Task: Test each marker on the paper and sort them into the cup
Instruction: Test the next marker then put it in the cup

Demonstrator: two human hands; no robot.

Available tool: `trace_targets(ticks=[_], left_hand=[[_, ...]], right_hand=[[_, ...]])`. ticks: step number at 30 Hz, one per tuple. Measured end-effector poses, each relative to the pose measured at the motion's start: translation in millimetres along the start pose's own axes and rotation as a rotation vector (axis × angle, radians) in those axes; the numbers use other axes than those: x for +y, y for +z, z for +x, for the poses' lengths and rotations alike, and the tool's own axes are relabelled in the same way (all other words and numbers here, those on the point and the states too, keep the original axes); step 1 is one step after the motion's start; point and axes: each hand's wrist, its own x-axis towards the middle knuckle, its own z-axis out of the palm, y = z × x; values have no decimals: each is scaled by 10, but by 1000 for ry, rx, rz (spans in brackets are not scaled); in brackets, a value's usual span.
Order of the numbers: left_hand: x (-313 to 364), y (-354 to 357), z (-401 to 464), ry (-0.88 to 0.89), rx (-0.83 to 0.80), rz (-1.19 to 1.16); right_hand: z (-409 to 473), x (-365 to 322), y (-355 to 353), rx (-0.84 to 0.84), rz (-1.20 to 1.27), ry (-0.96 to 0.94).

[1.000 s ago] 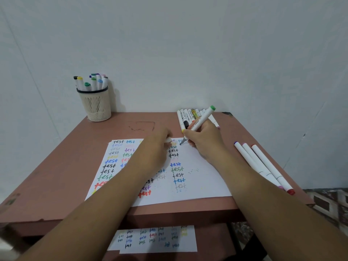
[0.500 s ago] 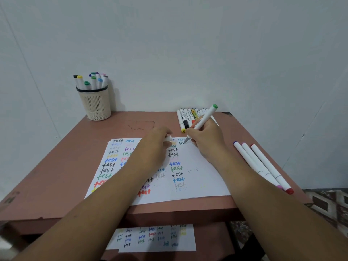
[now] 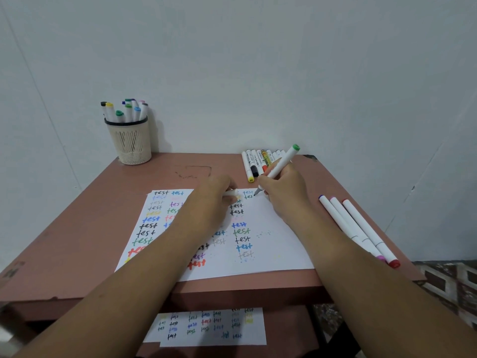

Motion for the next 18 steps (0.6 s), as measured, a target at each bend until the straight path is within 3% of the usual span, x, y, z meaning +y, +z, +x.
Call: trace_targets(ticks=[9,14,18], left_hand=[[1,1,9,-31,17,-59],[-84,21,5,-56,42,-144],[-145,-3,1,-57,70,-283]], right_hand=[[24,35,16,22,25,-7],[-7,-15,-95,-61,509,4],[-48,-53,-65,-195,566,-19]])
